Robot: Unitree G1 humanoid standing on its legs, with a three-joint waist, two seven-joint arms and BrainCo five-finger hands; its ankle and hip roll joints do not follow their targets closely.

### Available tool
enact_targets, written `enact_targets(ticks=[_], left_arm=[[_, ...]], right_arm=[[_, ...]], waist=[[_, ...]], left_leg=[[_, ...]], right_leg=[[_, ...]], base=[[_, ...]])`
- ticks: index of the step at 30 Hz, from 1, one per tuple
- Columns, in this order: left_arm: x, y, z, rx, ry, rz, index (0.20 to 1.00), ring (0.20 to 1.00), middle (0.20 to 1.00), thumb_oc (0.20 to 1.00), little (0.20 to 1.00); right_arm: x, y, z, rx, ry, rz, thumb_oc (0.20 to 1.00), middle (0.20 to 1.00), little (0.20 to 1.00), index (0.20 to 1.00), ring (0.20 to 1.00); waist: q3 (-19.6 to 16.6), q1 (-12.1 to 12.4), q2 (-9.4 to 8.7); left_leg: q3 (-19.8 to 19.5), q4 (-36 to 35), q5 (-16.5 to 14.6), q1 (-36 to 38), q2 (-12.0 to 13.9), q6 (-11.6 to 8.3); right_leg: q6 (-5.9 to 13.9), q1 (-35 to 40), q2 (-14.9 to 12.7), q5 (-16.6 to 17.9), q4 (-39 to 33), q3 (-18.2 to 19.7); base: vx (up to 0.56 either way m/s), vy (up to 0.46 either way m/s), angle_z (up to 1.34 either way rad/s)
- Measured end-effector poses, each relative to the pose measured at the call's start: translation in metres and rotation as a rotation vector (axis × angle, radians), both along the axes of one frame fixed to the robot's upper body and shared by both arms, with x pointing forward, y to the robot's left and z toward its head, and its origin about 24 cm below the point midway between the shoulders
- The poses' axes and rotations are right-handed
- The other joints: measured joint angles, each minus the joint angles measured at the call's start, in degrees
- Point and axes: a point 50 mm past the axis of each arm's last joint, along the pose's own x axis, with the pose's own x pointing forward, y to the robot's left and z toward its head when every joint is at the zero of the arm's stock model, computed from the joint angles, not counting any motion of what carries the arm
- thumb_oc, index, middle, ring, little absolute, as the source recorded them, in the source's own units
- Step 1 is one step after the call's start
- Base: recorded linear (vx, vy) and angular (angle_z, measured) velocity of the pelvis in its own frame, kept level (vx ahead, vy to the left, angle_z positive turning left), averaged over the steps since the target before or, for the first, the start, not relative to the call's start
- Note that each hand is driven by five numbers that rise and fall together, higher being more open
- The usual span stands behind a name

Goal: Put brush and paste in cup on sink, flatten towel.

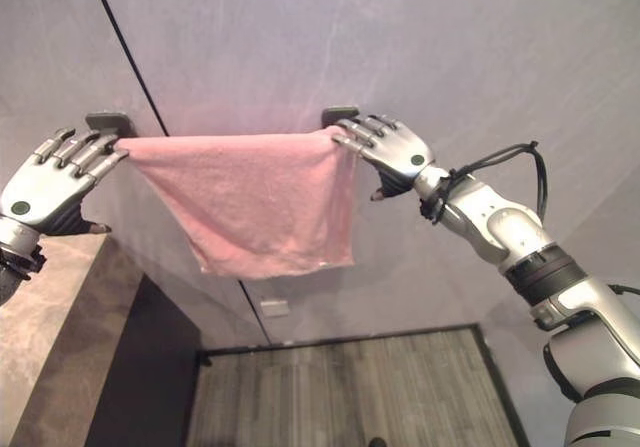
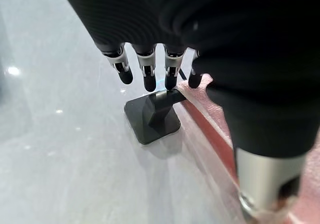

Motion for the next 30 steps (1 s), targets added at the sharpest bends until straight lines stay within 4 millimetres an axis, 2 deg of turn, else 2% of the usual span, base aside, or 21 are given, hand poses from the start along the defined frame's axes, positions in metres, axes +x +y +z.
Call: enact_targets(ticks=[7, 11, 15, 17, 18, 19, 21, 23, 27, 30], left_arm=[[0.000, 0.003, -0.004, -0.007, 0.009, 0.023, 1.000, 1.000, 1.000, 1.000, 1.000], [0.002, 0.001, -0.016, -0.076, -0.007, 0.038, 1.000, 1.000, 1.000, 1.000, 1.000], [0.001, 0.003, -0.022, -0.141, -0.041, 0.050, 1.000, 1.000, 1.000, 1.000, 1.000], [-0.002, 0.007, -0.033, -0.305, -0.092, 0.093, 1.000, 1.000, 1.000, 1.000, 1.000], [-0.003, 0.007, -0.035, -0.330, -0.101, 0.093, 1.000, 1.000, 1.000, 1.000, 1.000], [-0.004, 0.005, -0.040, -0.448, -0.135, 0.099, 1.000, 1.000, 1.000, 1.000, 1.000], [-0.005, 0.006, -0.046, -0.601, -0.172, 0.108, 1.000, 1.000, 1.000, 1.000, 1.000], [-0.008, 0.006, -0.053, -0.854, -0.269, 0.121, 1.000, 1.000, 1.000, 1.000, 1.000], [-0.009, 0.000, -0.060, -1.015, -0.302, 0.103, 1.000, 1.000, 1.000, 1.000, 1.000], [-0.011, -0.009, -0.052, -1.103, -0.382, 0.034, 1.000, 1.000, 1.000, 1.000, 1.000]], right_arm=[[0.000, 0.000, -0.003, -0.011, 0.010, -0.003, 1.000, 1.000, 1.000, 1.000, 1.000], [-0.001, 0.001, -0.004, -0.002, 0.021, 0.001, 1.000, 1.000, 1.000, 1.000, 1.000], [-0.003, -0.010, -0.005, 0.121, 0.037, -0.031, 1.000, 1.000, 1.000, 1.000, 1.000], [-0.008, -0.018, -0.006, 0.280, 0.056, -0.048, 1.000, 1.000, 1.000, 1.000, 1.000], [-0.008, -0.019, -0.006, 0.302, 0.062, -0.049, 1.000, 1.000, 1.000, 1.000, 1.000], [-0.009, -0.019, -0.007, 0.388, 0.084, -0.044, 1.000, 1.000, 1.000, 1.000, 1.000], [-0.009, -0.016, -0.006, 0.498, 0.109, -0.019, 1.000, 1.000, 1.000, 1.000, 1.000], [-0.012, -0.008, -0.003, 0.698, 0.132, 0.038, 1.000, 1.000, 1.000, 1.000, 1.000], [-0.017, 0.006, 0.002, 0.835, 0.160, 0.134, 1.000, 1.000, 1.000, 1.000, 1.000], [-0.024, 0.011, -0.002, 0.918, 0.173, 0.170, 1.000, 1.000, 1.000, 1.000, 1.000]], waist=[[-0.52, -0.03, 0.27], [-0.73, -0.13, 0.66], [-0.75, -0.24, 0.66], [-0.94, -0.56, 0.97], [-0.94, -0.63, 0.99], [-0.95, -0.93, 0.99], [-0.96, -1.24, 0.93], [-0.96, -1.34, 0.93], [-1.26, -1.06, 0.33], [-1.35, -0.93, -0.40]], left_leg=[[-0.05, 0.01, 0.02, 0.09, 0.08, -0.01], [-0.14, 0.00, 0.00, 0.49, 0.16, -0.04], [-0.10, -0.01, -0.03, 0.59, 0.28, -0.09], [-0.10, -0.02, -0.08, 0.58, 0.31, -0.16], [-0.10, -0.02, -0.08, 0.58, 0.33, -0.16], [-0.08, -0.01, -0.07, 0.56, 0.38, -0.15], [-0.02, -0.01, -0.07, 0.45, 0.42, -0.15], [0.09, -0.01, -0.09, 0.46, 0.40, -0.16], [0.04, 0.01, -0.07, -0.22, 0.41, -0.15], [-0.06, 0.00, -0.08, -0.27, 0.33, -0.15]], right_leg=[[-0.14, 0.13, 0.09, 0.11, 0.02, -0.06], [-0.10, 0.72, 0.15, 0.06, 0.01, -0.14], [-0.18, 0.81, 0.24, -0.23, 0.00, -0.13], [-0.14, 0.79, 0.30, -0.29, 0.00, -0.12], [-0.15, 0.80, 0.31, -0.28, -0.01, -0.12], [-0.20, 0.78, 0.35, -0.24, -0.01, -0.11], [-0.23, 0.61, 0.39, -0.21, -0.01, -0.11], [-0.25, 0.58, 0.39, -0.18, -0.01, -0.09], [-0.27, -0.09, 0.45, -0.11, 0.01, -0.10], [-0.22, -0.05, 0.36, -0.12, 0.03, -0.18]], base=[[0.00, 0.000, 0.00], [0.00, 0.000, 0.00], [0.00, 0.000, 0.00], [0.00, 0.000, 0.00], [0.00, 0.000, 0.00], [0.00, 0.000, 0.00], [0.00, 0.000, 0.00], [0.00, 0.000, 0.00], [0.00, 0.000, 0.00], [-0.01, 0.008, 0.02]])
